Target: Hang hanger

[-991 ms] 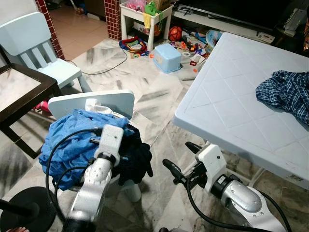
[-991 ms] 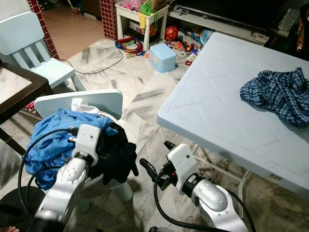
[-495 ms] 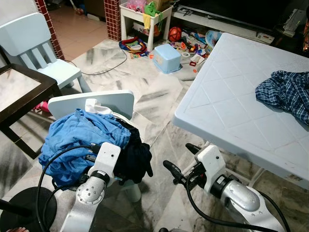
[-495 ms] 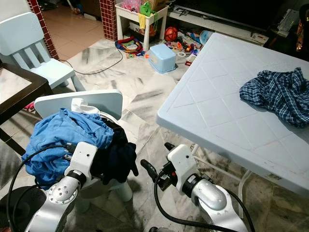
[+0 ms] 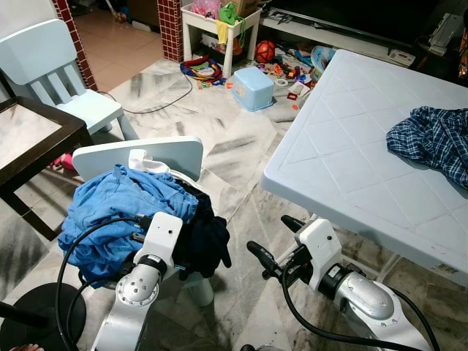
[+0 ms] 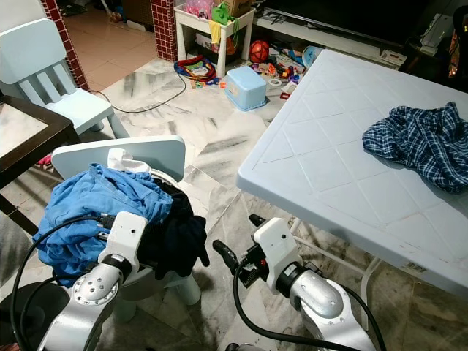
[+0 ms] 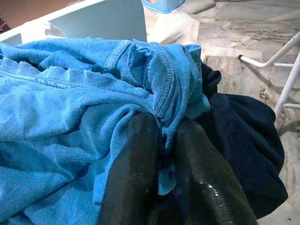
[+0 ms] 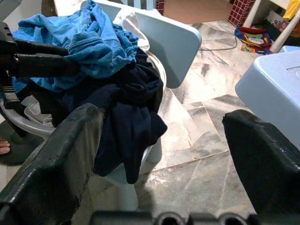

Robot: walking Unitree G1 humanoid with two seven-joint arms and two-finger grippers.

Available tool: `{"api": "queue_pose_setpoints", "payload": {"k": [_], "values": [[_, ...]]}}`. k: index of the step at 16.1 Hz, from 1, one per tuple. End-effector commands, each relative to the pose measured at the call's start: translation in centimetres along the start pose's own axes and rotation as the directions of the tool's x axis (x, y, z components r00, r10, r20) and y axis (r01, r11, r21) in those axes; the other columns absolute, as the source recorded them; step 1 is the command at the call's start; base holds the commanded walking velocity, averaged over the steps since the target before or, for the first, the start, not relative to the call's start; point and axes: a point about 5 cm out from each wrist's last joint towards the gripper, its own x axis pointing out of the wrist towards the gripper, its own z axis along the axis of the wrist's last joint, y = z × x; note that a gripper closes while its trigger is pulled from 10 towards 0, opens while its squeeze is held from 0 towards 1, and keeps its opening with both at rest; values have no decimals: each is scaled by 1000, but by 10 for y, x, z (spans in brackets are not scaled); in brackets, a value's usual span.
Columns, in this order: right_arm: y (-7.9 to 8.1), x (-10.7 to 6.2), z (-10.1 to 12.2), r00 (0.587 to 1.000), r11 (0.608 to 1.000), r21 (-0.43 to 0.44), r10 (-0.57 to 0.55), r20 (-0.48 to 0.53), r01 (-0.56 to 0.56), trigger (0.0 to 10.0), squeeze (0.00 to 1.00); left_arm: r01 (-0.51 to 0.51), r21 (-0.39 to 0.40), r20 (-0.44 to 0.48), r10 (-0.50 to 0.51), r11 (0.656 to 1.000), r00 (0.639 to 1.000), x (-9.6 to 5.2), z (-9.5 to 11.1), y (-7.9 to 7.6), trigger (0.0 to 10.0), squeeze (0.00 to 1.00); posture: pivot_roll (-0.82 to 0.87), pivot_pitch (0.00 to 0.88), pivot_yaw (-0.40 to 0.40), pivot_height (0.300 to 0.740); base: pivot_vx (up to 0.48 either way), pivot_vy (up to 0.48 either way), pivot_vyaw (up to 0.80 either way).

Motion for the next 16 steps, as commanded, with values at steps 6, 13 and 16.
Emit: {"api": "queue_pose_setpoints", "payload": {"k": [6,13,16], "values": [[-1,0,-4,1000,1000,3,0,-10,0,10000,0,2,-37,11,-1,999,1000,5,15,-11,10000,0,-46,120,-107,740,0,0,0],[0,0,-4,1000,1000,7,1,-7,-1,10000,0,9,-86,-14,-10,996,1000,16,18,-21,10000,0,-54,121,-106,740,0,0,0],[0,0,-4,1000,1000,8,2,-9,-1,10000,0,3,-84,-21,-5,996,1000,15,17,-20,10000,0,-53,123,-104,740,0,0,0]]}}
